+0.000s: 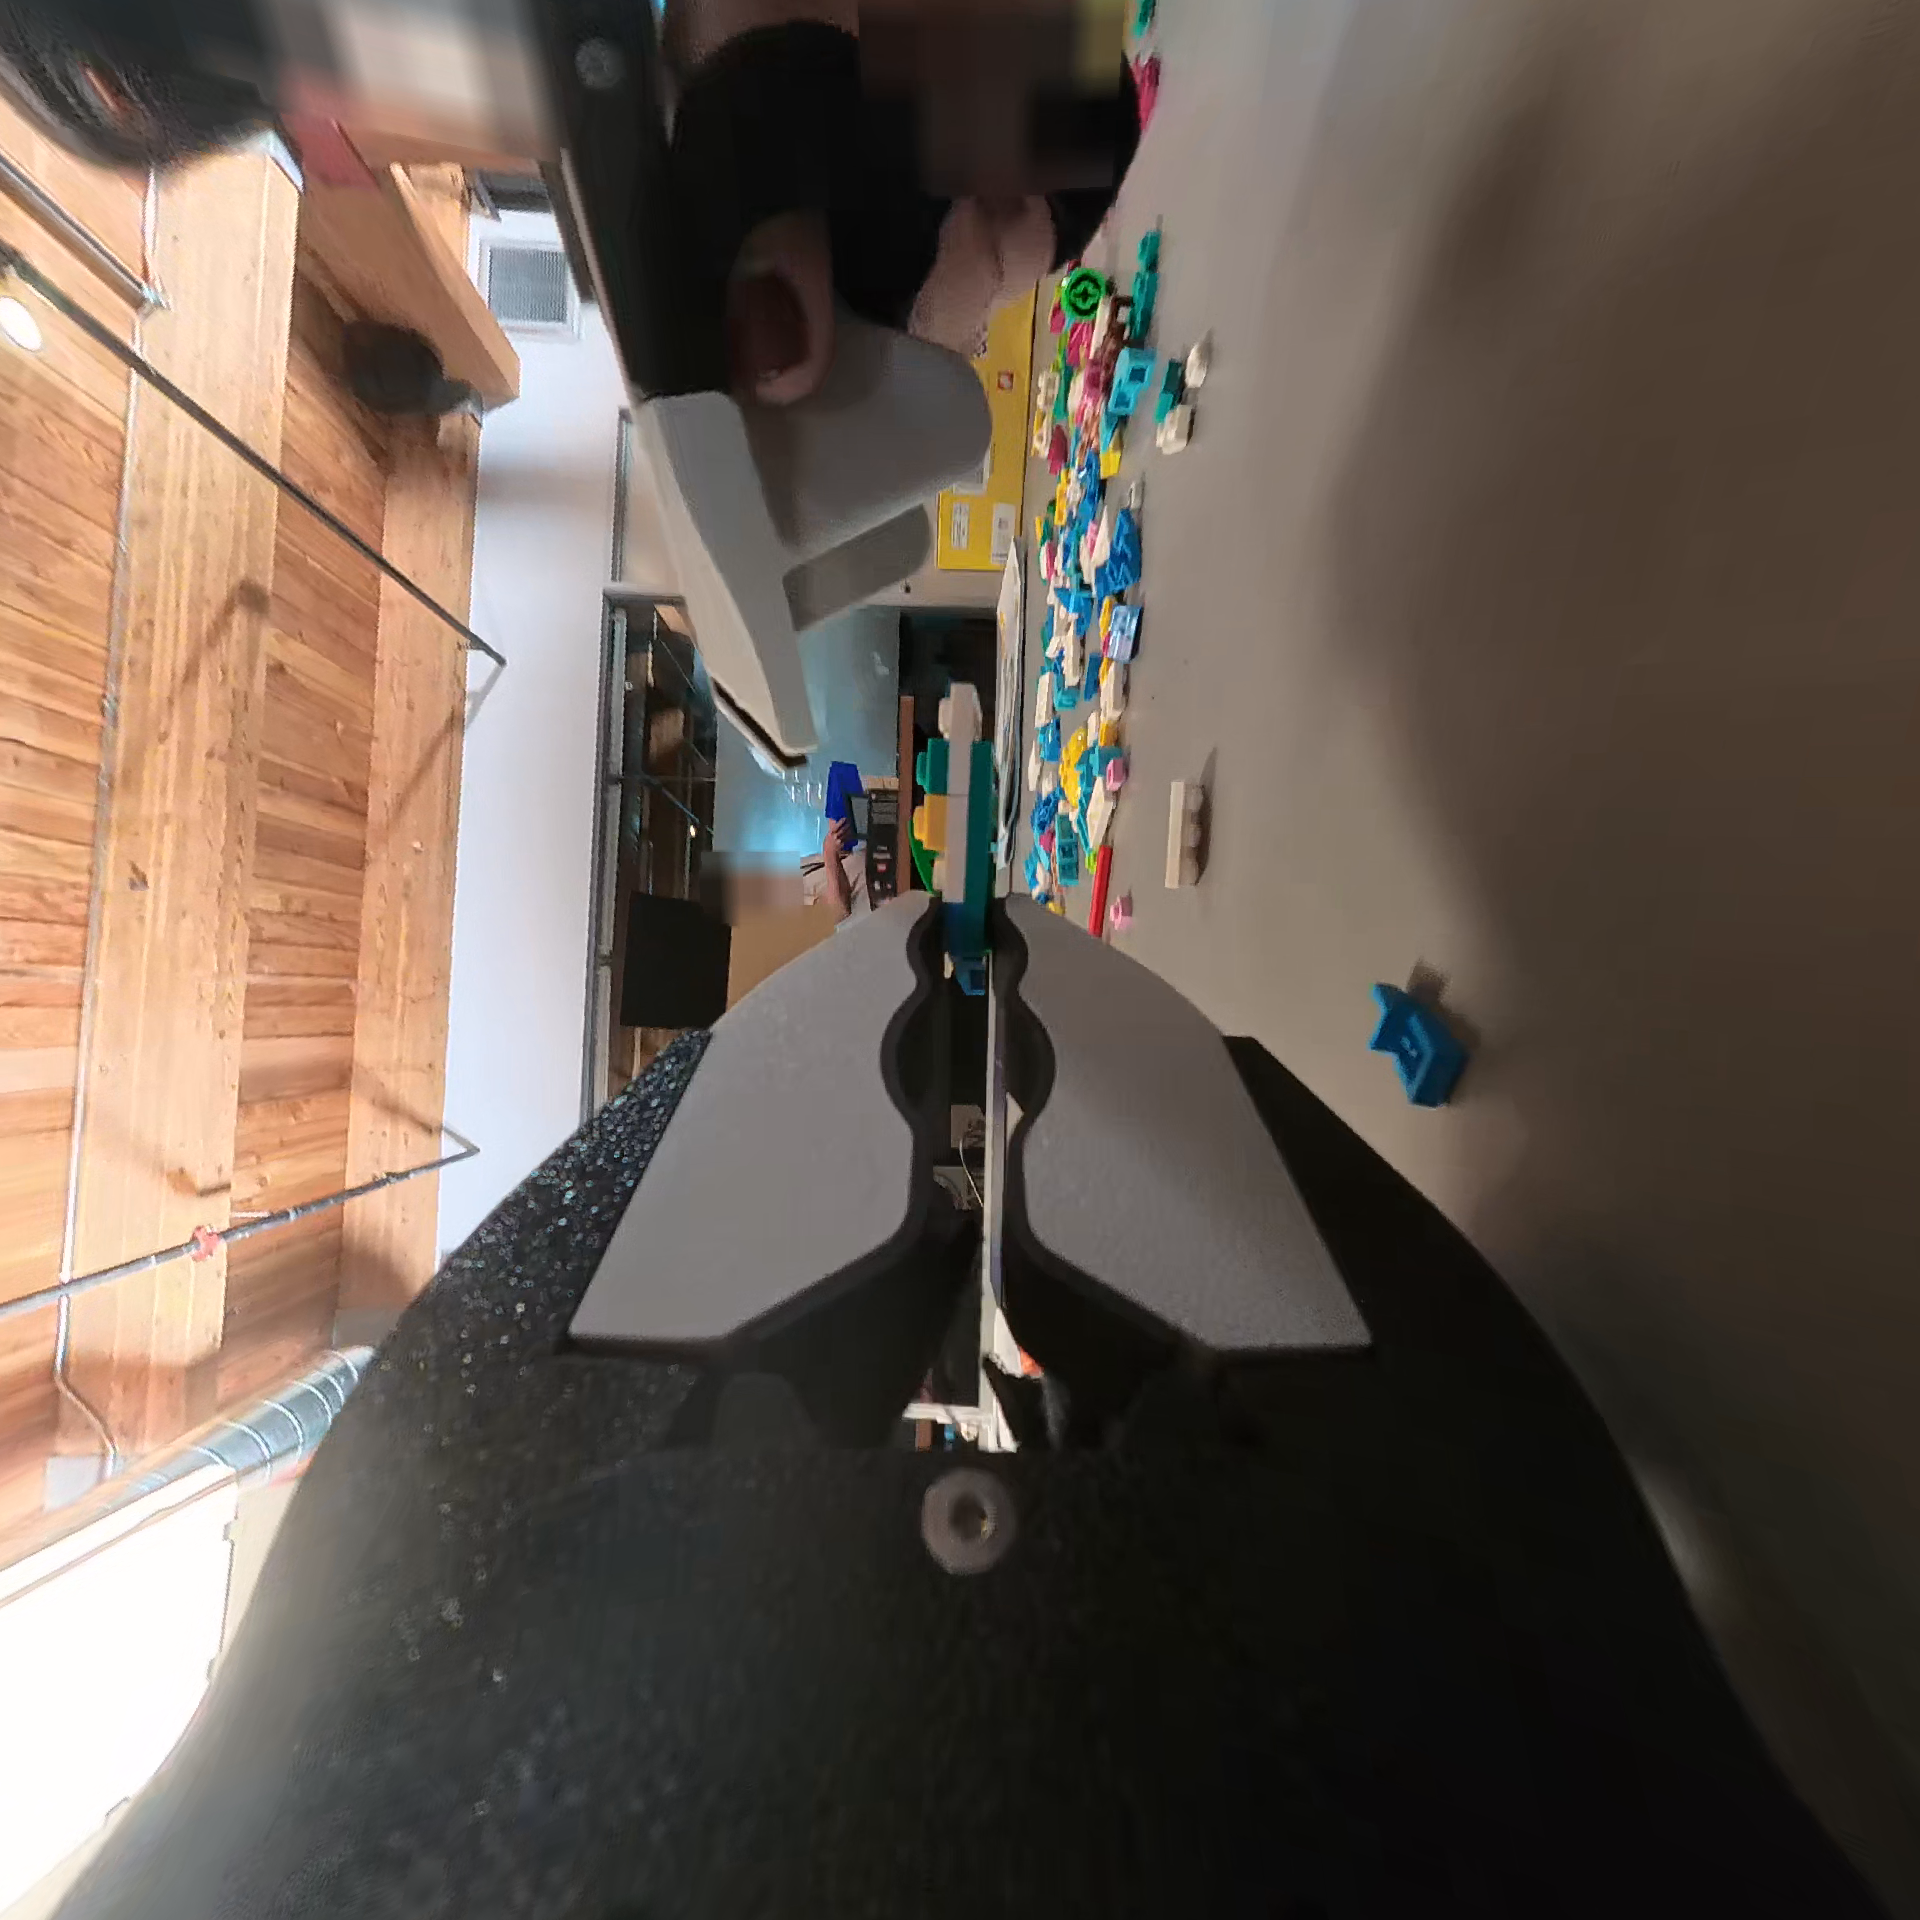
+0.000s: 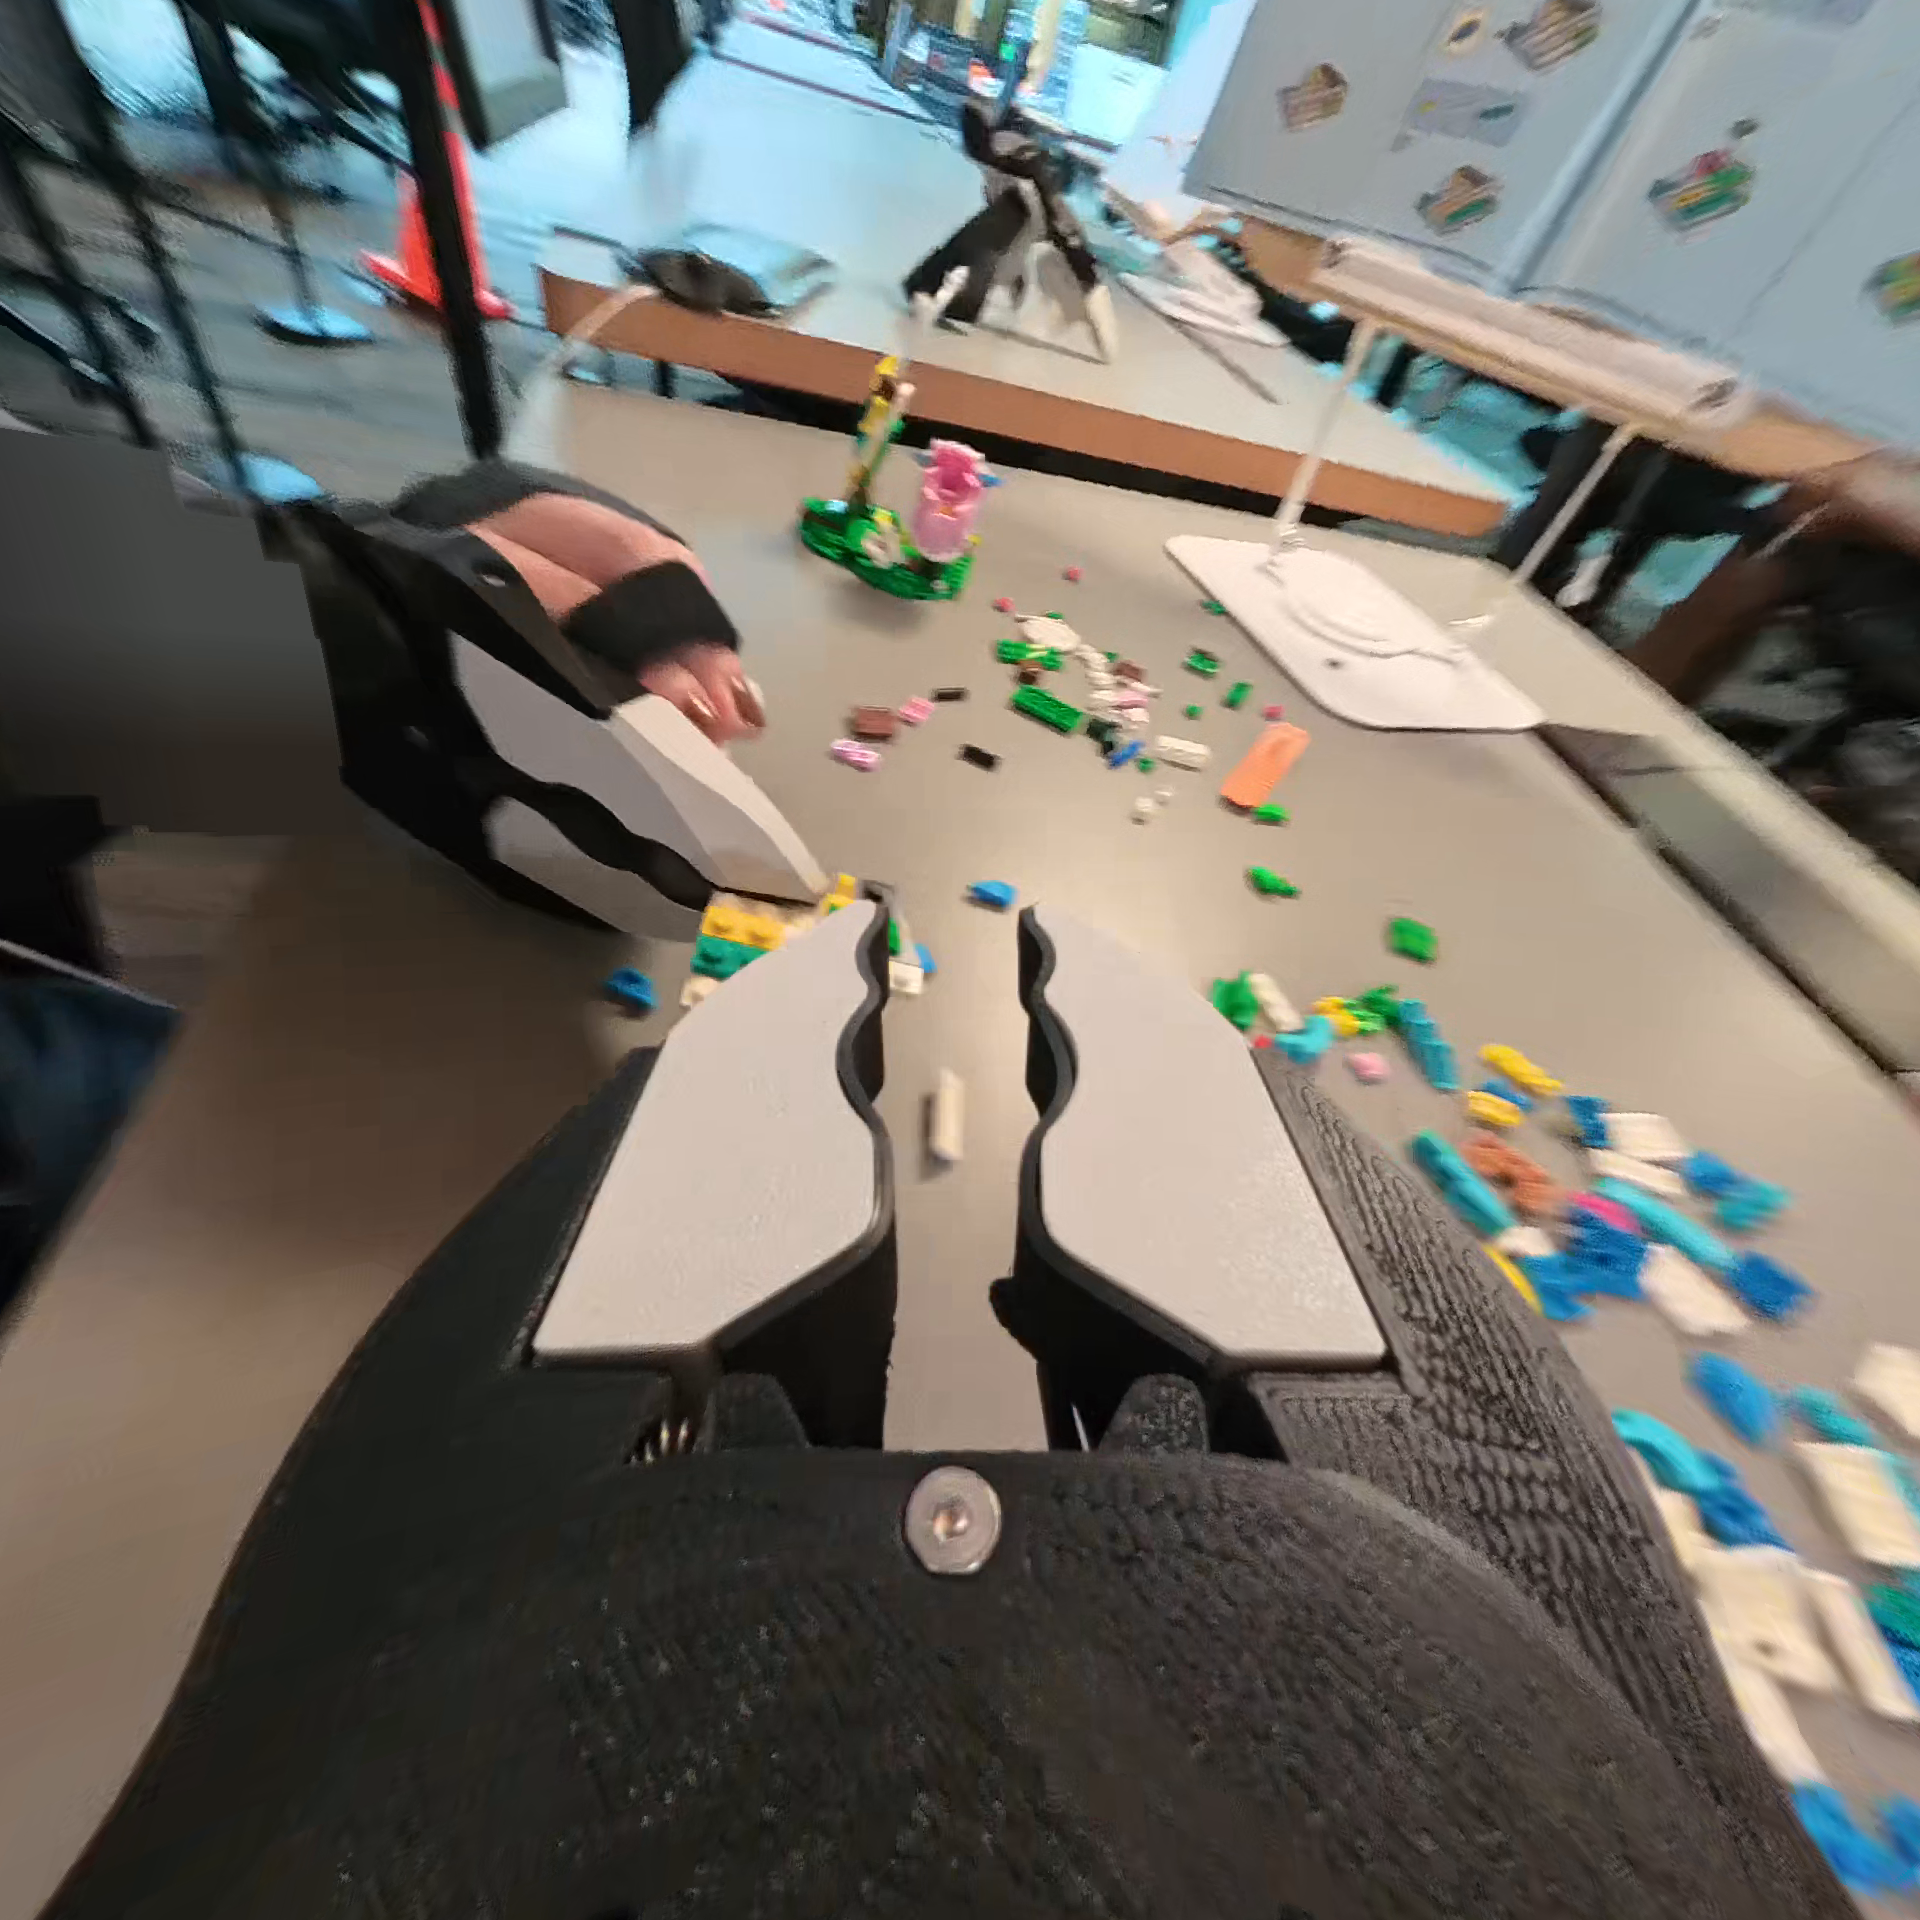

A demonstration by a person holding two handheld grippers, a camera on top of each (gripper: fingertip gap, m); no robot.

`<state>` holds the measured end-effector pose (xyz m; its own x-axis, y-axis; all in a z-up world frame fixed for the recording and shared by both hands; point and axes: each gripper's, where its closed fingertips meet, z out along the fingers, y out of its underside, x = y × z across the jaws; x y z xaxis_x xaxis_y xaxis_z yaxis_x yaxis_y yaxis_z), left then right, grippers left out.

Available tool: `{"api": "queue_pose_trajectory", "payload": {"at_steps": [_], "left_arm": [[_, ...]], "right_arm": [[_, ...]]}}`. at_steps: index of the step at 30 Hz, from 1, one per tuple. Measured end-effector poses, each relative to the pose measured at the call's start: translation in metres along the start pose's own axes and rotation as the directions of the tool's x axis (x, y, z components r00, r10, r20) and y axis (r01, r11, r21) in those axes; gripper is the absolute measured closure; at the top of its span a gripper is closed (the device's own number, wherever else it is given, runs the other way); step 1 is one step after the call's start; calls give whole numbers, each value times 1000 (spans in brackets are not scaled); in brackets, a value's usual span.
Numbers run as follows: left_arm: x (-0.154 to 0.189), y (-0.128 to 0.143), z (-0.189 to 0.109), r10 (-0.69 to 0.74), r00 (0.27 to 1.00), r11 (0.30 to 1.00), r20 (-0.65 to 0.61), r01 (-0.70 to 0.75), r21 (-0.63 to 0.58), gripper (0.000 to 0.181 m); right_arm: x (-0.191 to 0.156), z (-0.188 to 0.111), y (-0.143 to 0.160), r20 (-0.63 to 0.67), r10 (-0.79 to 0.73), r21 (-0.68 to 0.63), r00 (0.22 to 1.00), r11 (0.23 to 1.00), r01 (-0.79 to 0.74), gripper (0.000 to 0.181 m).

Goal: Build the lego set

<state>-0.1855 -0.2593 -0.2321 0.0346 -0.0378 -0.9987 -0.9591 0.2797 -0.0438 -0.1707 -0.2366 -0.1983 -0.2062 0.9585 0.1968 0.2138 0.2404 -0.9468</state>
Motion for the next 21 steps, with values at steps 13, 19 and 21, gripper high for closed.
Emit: {"api": "queue_pose_trajectory", "payload": {"at_steps": [13, 19, 21], "left_arm": [[2, -8, 0, 49, 999, 999, 0, -49, 23, 174], [2, -8, 0, 54, 999, 998, -2, -54, 23, 174], [2, -8, 0, 51, 999, 998, -2, -51, 22, 174]], "right_arm": [[-21, 16, 16, 124, 126, -119, 984, 987, -111, 162], [-19, 17, 22, 123, 175, -148, 977, 977, -156, 162], [-19, 16, 22, 122, 166, -146, 978, 978, -148, 162]]}}
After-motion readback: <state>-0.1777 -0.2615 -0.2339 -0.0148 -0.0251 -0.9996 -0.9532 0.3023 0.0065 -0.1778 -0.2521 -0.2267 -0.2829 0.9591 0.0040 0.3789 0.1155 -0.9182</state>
